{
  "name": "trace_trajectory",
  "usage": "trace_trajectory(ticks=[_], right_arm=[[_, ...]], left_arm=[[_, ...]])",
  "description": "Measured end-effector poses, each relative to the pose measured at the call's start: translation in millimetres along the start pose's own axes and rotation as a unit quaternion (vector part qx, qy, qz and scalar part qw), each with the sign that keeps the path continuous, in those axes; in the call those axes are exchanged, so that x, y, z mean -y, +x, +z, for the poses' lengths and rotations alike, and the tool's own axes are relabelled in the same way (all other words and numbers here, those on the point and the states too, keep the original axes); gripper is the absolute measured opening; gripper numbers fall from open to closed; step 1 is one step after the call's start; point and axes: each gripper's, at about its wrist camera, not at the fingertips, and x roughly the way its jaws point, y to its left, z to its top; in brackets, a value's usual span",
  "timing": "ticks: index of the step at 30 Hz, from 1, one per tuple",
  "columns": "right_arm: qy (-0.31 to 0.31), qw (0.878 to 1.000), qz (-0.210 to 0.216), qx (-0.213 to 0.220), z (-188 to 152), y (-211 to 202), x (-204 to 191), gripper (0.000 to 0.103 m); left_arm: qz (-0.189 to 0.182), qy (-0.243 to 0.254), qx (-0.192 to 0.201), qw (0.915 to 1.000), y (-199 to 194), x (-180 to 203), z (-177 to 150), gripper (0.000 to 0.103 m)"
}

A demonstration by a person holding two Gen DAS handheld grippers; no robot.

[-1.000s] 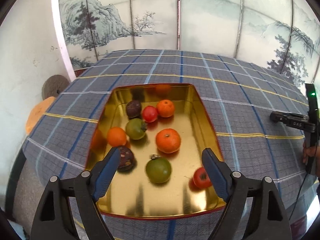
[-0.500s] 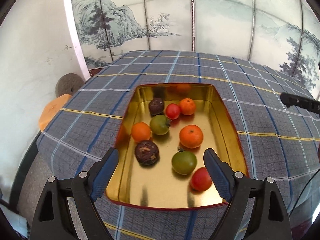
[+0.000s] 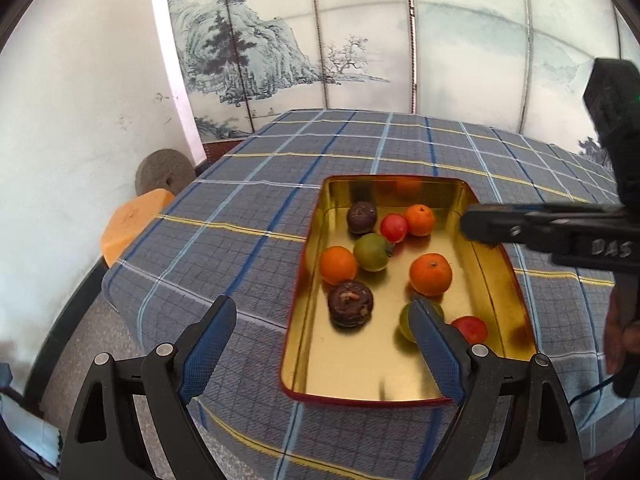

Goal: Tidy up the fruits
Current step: 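Carry the dark brown fruit into the tin and open the right tool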

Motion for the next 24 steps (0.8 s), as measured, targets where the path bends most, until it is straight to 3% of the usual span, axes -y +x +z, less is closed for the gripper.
trace_trajectory(ticks=[10, 24], right_arm=[[0.008, 1.000, -0.008, -0.020, 3.8, 39.3, -12.2, 0.036], [-0.015, 0.999, -0.024, -0.036, 0.2, 58.4, -24.2, 0.037]], left_arm=[[0.009, -0.005, 0.014, 0.9998, -2.8, -12.3, -1.0, 0.088], [0.019, 0.002, 0.047, 0.9987, -15.9, -15.6, -0.4, 0.099]])
